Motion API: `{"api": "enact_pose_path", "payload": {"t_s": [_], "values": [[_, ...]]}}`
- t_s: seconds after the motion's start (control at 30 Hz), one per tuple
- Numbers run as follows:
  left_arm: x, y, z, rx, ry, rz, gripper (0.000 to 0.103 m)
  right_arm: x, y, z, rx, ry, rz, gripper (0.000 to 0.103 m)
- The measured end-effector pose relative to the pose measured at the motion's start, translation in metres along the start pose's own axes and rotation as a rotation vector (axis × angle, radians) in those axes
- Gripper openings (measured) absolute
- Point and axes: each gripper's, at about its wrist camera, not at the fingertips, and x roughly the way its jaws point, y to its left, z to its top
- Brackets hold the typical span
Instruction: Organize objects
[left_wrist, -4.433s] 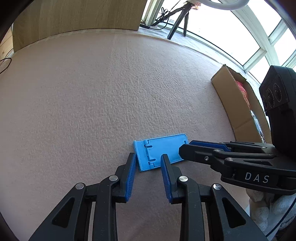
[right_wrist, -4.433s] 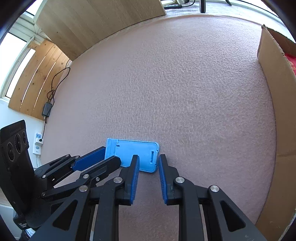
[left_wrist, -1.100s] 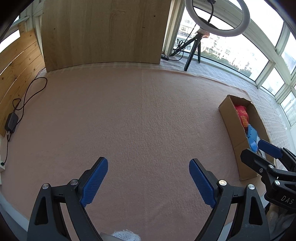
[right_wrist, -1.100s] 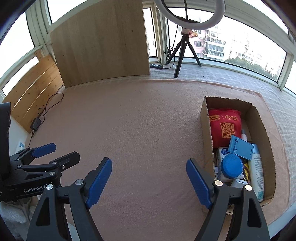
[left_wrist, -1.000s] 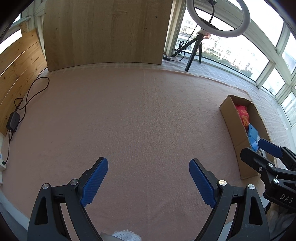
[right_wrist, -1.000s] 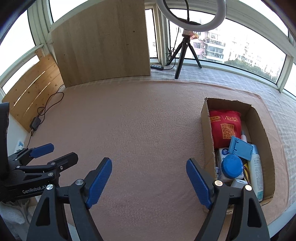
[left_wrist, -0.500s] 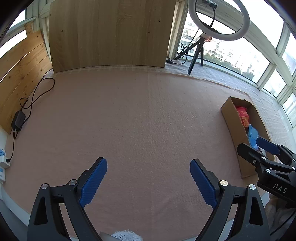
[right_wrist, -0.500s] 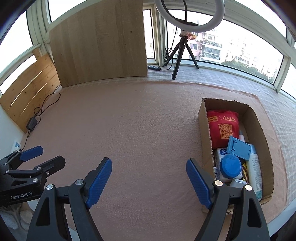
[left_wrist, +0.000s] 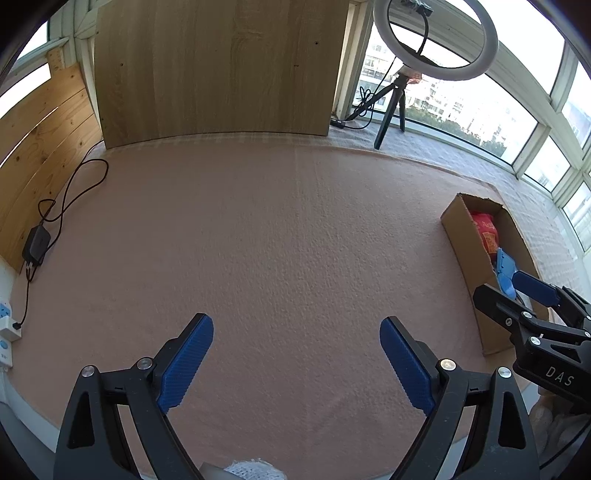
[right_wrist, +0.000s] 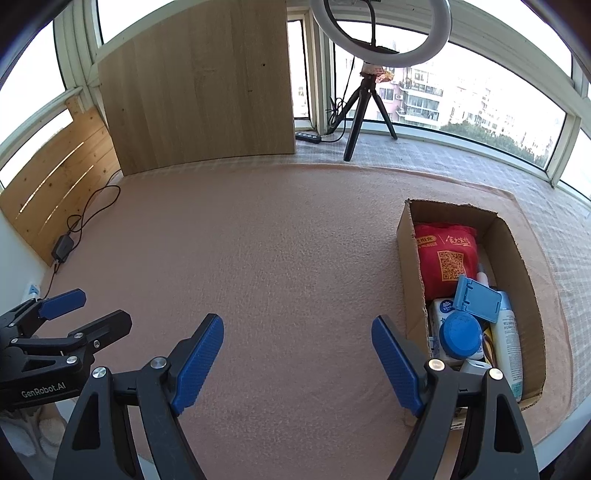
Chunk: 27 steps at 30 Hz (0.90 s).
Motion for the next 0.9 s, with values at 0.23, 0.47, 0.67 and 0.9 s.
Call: {"api": "enact_pose_path", "payload": {"t_s": [0.23,0.47,0.67,0.9], "values": [[0.0023,0.0019,0.003,0.002,0.0,0.0,0.094,0.0007,0.0015,0.0021,-0.003,0.0,-0.001,0.079],[0.0017,0.0027,0.0041,0.004,-0.003,0.001,0.094,0.0014,0.0058,0.0048,-0.008,-0.001,0.003,0.079],[0.0022,0.0038,0.0048,0.005,-0.002,0.0,0.094,0.0035,0.0069,0.0049,0.0,0.004,0.006,0.079],[0.0026,0.0039,0.0045,0.005,-0.002,0.0,0.095,0.0051,0.0076,0.0043,0.003,0.008,0.005,0.079]]}}
